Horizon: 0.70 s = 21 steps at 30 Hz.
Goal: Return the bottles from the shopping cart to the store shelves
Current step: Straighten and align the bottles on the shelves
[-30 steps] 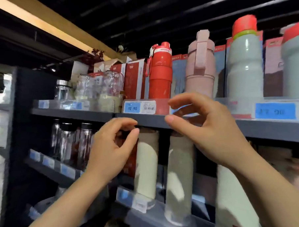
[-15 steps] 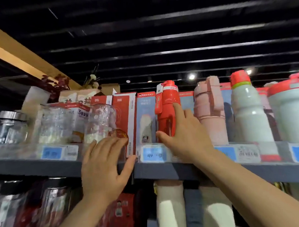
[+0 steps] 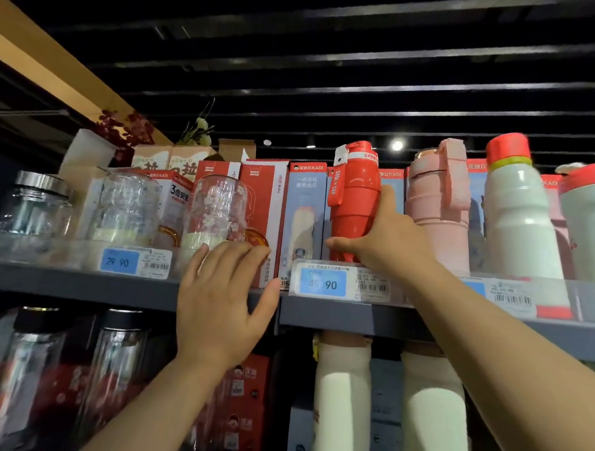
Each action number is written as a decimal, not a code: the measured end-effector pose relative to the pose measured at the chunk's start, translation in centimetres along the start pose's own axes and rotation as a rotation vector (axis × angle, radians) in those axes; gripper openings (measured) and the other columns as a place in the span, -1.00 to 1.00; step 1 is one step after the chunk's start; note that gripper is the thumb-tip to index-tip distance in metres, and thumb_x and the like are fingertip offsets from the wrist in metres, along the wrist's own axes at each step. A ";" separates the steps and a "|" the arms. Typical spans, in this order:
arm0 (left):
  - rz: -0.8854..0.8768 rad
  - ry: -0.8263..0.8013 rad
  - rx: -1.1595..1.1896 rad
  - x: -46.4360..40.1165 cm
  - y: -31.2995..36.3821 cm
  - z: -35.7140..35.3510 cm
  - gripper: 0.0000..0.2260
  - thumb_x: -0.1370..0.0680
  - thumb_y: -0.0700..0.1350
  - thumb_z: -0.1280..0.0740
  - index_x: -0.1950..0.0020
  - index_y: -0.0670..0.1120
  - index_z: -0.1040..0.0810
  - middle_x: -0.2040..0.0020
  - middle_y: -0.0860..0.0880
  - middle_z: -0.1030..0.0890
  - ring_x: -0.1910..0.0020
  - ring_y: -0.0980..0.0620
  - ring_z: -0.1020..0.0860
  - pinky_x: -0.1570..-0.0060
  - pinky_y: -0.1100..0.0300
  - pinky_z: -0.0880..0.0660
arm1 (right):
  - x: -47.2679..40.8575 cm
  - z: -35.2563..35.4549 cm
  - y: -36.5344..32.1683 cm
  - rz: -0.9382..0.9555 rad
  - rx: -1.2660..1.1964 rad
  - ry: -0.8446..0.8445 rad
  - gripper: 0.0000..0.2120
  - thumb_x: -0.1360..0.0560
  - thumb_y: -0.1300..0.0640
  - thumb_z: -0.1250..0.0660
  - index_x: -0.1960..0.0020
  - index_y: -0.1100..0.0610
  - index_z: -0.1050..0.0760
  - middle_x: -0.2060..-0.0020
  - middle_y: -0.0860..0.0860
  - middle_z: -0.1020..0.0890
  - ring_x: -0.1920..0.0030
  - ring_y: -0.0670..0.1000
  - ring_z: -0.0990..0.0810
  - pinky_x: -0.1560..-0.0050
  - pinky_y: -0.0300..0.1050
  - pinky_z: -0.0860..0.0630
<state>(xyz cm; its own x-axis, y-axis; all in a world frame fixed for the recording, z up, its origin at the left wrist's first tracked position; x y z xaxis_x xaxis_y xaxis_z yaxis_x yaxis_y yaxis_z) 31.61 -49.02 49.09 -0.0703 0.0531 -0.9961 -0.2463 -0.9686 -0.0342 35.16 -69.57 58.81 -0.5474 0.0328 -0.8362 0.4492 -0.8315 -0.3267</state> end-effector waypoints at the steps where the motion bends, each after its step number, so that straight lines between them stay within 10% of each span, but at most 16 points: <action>1: 0.000 0.001 -0.002 0.0 0.1 0.0 -0.55 -0.58 0.13 -0.06 -0.25 -0.09 -0.55 -0.16 -0.04 -0.59 -0.20 -0.07 -0.50 -0.37 -0.07 -0.25 | 0.0 0.0 0.0 -0.006 0.001 0.001 0.07 -0.24 -0.29 -0.52 -0.50 0.00 0.04 -0.07 0.07 -0.58 0.00 0.15 -0.60 0.02 0.05 -0.55; 16: -0.041 0.022 -0.015 0.0 -0.1 0.0 -0.56 -0.56 0.11 -0.09 -0.25 -0.11 -0.55 -0.16 -0.07 -0.59 -0.19 -0.10 -0.51 -0.34 -0.10 -0.28 | -0.6 0.6 0.6 -0.170 -0.396 -0.283 -0.17 -0.37 0.07 -0.53 -0.43 -0.01 -0.06 -0.04 0.06 -0.55 0.07 0.05 -0.61 0.14 -0.07 -0.55; 21: -0.041 0.048 -0.001 0.1 -0.1 0.0 -0.57 -0.56 0.09 -0.10 -0.24 -0.11 -0.56 -0.15 -0.06 -0.60 -0.18 -0.10 -0.52 -0.35 -0.08 -0.26 | -0.1 0.0 0.1 -0.127 -0.144 -0.185 -0.05 -0.25 -0.31 -0.49 -0.42 -0.04 -0.05 -0.06 0.00 -0.54 0.05 0.05 -0.58 0.03 -0.01 -0.53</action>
<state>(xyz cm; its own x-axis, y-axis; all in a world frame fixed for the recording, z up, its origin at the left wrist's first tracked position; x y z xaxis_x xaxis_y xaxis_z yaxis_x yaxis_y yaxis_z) 31.61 -48.95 49.02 -0.0134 0.0804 -0.9967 -0.2475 -0.9660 -0.0746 35.21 -69.63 58.87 -0.7198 0.0190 -0.6939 0.4570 -0.7394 -0.4944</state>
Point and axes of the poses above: each hand's wrist, its own x-axis away from the middle knuckle, its own z-axis out of the back of the hand, y = z × x, the point moved 3 cm from there along -x, towards the middle knuckle
